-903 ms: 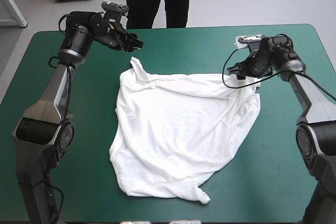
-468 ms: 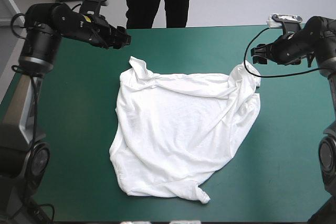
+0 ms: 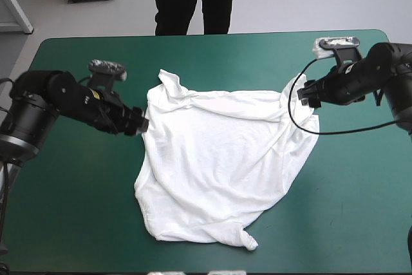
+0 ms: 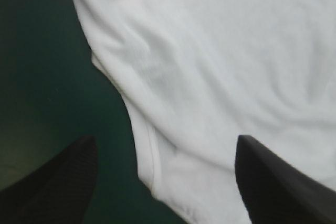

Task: Fold the cloth

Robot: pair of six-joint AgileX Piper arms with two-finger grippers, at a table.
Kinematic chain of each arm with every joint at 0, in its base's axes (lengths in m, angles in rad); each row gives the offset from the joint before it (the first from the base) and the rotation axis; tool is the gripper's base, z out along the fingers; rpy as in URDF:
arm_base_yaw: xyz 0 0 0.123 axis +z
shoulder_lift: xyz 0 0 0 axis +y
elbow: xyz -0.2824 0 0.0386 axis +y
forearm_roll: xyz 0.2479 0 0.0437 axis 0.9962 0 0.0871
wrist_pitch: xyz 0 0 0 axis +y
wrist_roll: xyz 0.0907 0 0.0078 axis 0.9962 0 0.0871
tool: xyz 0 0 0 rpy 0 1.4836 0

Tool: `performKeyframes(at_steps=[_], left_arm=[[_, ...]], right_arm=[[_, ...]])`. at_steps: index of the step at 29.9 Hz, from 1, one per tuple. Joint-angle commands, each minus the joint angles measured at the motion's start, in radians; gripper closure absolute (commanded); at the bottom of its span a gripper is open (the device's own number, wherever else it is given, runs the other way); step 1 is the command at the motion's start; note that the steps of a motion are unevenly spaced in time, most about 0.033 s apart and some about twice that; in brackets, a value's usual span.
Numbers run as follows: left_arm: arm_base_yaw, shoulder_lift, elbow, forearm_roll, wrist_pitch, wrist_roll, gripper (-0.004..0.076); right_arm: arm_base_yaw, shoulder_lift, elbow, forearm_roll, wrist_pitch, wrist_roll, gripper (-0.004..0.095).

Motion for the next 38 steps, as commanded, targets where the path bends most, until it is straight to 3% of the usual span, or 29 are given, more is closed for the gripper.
performKeyframes(at_steps=[1, 10, 24, 28, 34, 37, 38], left_arm=[[-0.043, -0.029, 0.115, 0.004, 0.04, -0.003, 0.0197], [-0.076, 0.033, 0.286, 0.077, -0.004, -0.002, 0.0197], [-0.079, 0.212, 0.325, 0.038, -0.105, 0.021, 0.0202], [-0.095, 0.245, 0.325, 0.009, -0.112, 0.032, 0.0297], [-0.106, 0.302, 0.336, -0.035, -0.112, 0.055, 0.055], [-0.106, 0.32, 0.343, -0.035, -0.106, 0.088, 0.072], [-0.106, 0.322, 0.343, -0.037, -0.106, 0.096, 0.073]], right_arm=[[0.043, -0.067, 0.032, -0.067, 0.0, 0.024, 0.0216], [0.045, -0.068, 0.049, -0.07, 0.016, 0.032, 0.0216], [0.045, -0.045, 0.049, -0.156, -0.005, 0.025, 0.0234], [0.045, 0.012, 0.049, -0.158, -0.018, 0.025, 0.0233], [0.045, 0.135, 0.049, -0.16, -0.053, 0.029, 0.0233], [0.045, 0.199, 0.049, -0.16, -0.079, 0.034, 0.0234], [0.045, 0.221, 0.049, -0.174, -0.081, 0.051, 0.0233]])
